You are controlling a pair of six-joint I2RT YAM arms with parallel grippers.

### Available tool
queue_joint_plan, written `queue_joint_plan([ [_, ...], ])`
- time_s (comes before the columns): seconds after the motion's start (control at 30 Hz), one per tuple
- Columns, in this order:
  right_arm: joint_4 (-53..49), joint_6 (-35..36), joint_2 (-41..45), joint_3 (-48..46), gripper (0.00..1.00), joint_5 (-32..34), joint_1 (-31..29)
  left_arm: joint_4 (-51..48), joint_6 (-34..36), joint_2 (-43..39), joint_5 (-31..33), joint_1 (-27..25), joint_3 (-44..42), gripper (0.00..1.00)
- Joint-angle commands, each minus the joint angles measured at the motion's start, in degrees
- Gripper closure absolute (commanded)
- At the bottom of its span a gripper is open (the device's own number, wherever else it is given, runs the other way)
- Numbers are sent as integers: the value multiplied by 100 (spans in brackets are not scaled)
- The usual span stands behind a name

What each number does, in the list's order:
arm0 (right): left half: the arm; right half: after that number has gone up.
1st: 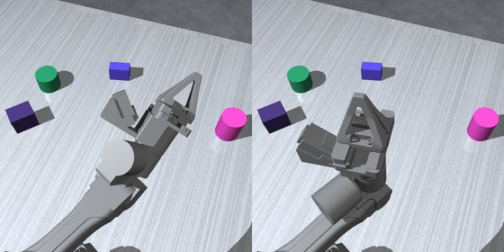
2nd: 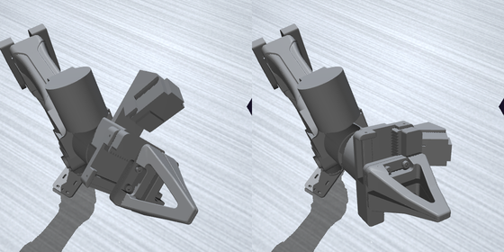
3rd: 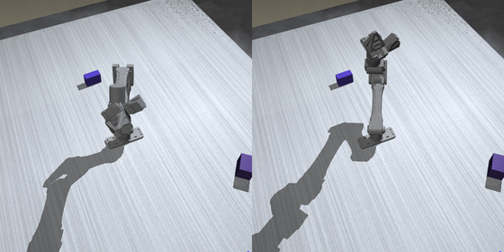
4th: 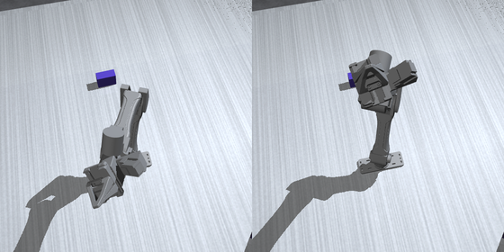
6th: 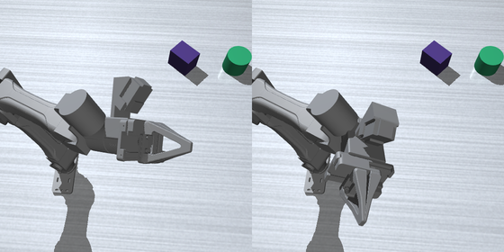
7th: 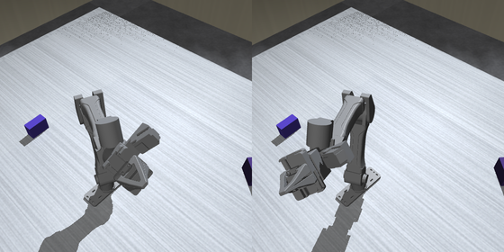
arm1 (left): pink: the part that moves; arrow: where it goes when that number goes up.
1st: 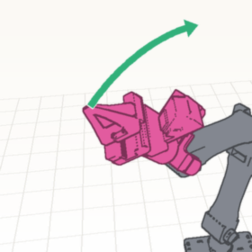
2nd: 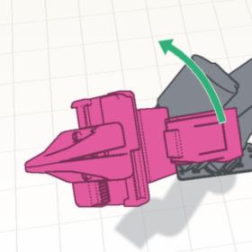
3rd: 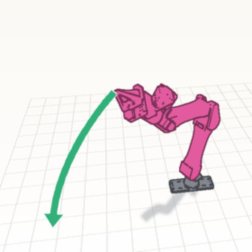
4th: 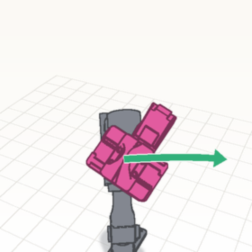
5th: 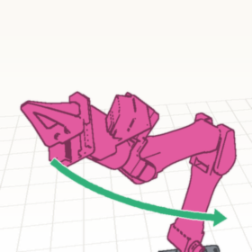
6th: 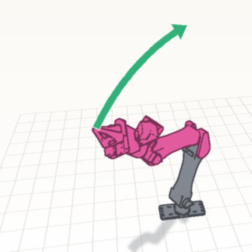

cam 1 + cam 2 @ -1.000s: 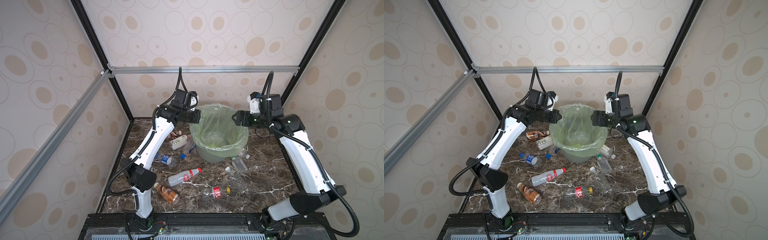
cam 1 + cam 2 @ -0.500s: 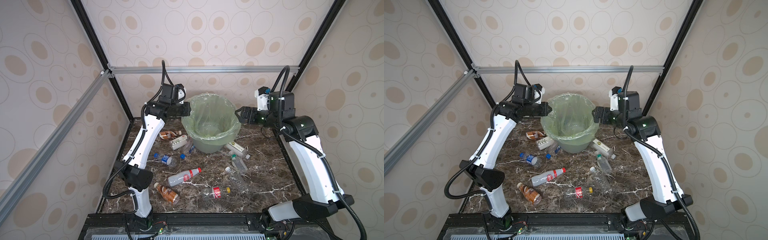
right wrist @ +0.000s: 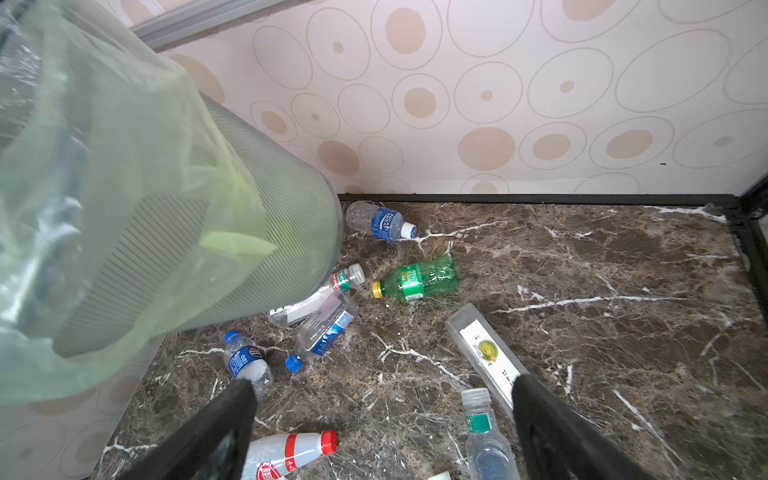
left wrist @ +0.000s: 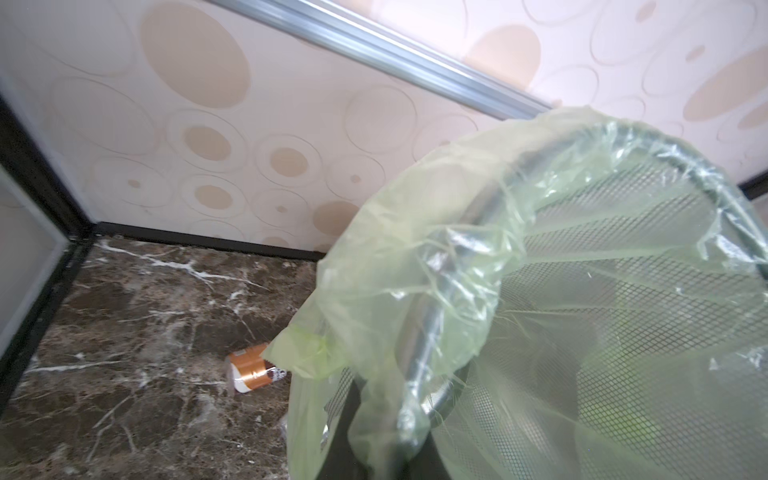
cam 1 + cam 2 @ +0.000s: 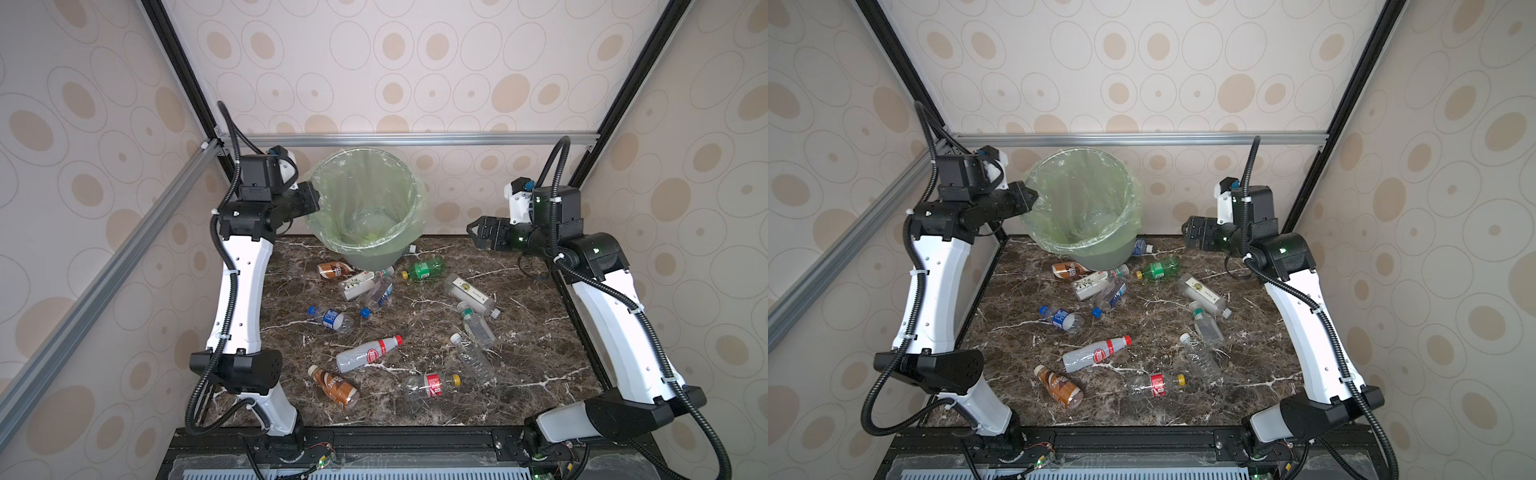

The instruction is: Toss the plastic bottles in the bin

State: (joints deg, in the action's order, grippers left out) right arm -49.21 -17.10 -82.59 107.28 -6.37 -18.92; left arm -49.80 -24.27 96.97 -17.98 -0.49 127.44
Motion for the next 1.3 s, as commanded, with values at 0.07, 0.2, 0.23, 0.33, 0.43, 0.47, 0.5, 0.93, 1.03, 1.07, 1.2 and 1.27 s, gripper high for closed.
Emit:
queue_joint_plan([
  [0.07,531,-32,-11,-395,1,-572,-61,871,-426,-589,-364,739,-420,100],
  [0.2,754,12,-129,-614,1,-696,-181,992,-438,-782,-342,1258,-751,100],
  [0.23,808,22,-153,-664,1,-720,-222,997,-438,-782,-344,1345,-784,100],
  [0.33,1027,67,-248,-828,1,-851,-365,1016,-431,-794,-280,1553,-900,100],
  [0.43,1220,147,-349,-928,1,-886,-540,1084,-442,-810,-204,1734,-1030,100],
  [0.47,1263,168,-392,-954,1,-898,-610,1165,-467,-837,-181,1797,-1119,100],
  [0.5,1289,187,-435,-963,1,-901,-667,1292,-505,-875,-171,1856,-1247,100],
  [0.93,1461,218,-694,-1131,1,-778,-1000,2123,-526,-1206,416,2278,-2287,100],
  [1.03,1493,211,-765,-1131,1,-771,-1044,2117,-526,-1163,398,2338,-2275,100],
  [1.07,1494,218,-797,-1118,1,-771,-1064,2108,-513,-1155,428,2362,-2276,100],
  [1.2,1522,238,-906,-1121,1,-743,-1178,2097,-439,-1188,561,2432,-2343,100],
  [1.27,1570,218,-929,-1138,1,-743,-1203,2095,-397,-1206,641,2448,-2374,100],
])
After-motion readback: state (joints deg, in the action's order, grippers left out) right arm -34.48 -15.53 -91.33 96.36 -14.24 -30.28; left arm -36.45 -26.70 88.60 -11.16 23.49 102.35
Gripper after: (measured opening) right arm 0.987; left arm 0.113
